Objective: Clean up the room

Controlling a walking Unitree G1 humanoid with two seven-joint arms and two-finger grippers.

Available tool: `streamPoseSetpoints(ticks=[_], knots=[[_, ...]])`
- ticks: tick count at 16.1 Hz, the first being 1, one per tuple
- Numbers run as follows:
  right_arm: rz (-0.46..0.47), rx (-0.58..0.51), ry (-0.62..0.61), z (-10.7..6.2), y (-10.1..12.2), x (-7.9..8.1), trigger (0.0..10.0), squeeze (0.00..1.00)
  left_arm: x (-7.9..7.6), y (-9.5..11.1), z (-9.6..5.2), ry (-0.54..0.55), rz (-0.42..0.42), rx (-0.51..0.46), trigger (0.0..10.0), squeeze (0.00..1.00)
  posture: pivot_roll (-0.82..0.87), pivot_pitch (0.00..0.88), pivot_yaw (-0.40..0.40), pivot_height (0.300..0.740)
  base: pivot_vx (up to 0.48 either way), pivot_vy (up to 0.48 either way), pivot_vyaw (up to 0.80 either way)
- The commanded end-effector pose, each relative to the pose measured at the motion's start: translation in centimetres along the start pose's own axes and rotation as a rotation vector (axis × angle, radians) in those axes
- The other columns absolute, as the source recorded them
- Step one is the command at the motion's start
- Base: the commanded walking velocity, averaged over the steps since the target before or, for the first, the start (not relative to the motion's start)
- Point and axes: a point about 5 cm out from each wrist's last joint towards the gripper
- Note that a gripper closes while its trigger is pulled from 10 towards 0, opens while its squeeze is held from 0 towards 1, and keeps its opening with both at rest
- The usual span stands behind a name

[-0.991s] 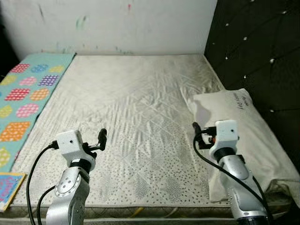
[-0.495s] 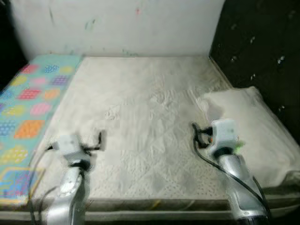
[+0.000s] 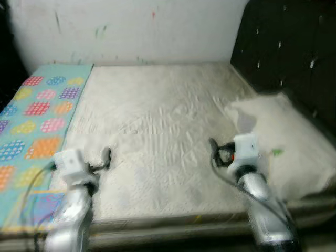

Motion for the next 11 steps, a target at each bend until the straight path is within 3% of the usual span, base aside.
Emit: streamPoseSetpoints(ticks=[1, 9, 11], knots=[[0.015, -0.025, 0.017, 0.24, 0.58, 0.55, 10.0, 0.00, 0.82, 0.29, 0.02, 0.028, 0.017, -0.004, 10.0, 0.00, -0.09, 0.000, 0.007, 0.740, 0.000, 0.480, 0.00], [-0.021, -0.030, 0.043, 0.35, 0.61, 0.92, 10.0, 0.00, 0.79, 0.59, 0.02, 0.015, 0.011, -0.034, 10.0, 0.00, -0.09, 0.000, 0.011, 0.740, 0.000, 0.000, 0.00], [-0.025, -0.027, 0.044, 0.37, 0.57, 0.95, 10.0, 0.00, 0.86, 0.53, 0.04, 0.020, 0.008, -0.029, 10.0, 0.00, -0.09, 0.000, 0.010, 0.740, 0.000, 0.000, 0.44]])
Point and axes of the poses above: a point about 5 cm out from each wrist's last joint towards the gripper, its own z axis pointing out of the wrist towards the gripper, its own y axis along the axis of the wrist's last joint, x = y × z, and after that the axes turned 15 degrees about z, right-handed
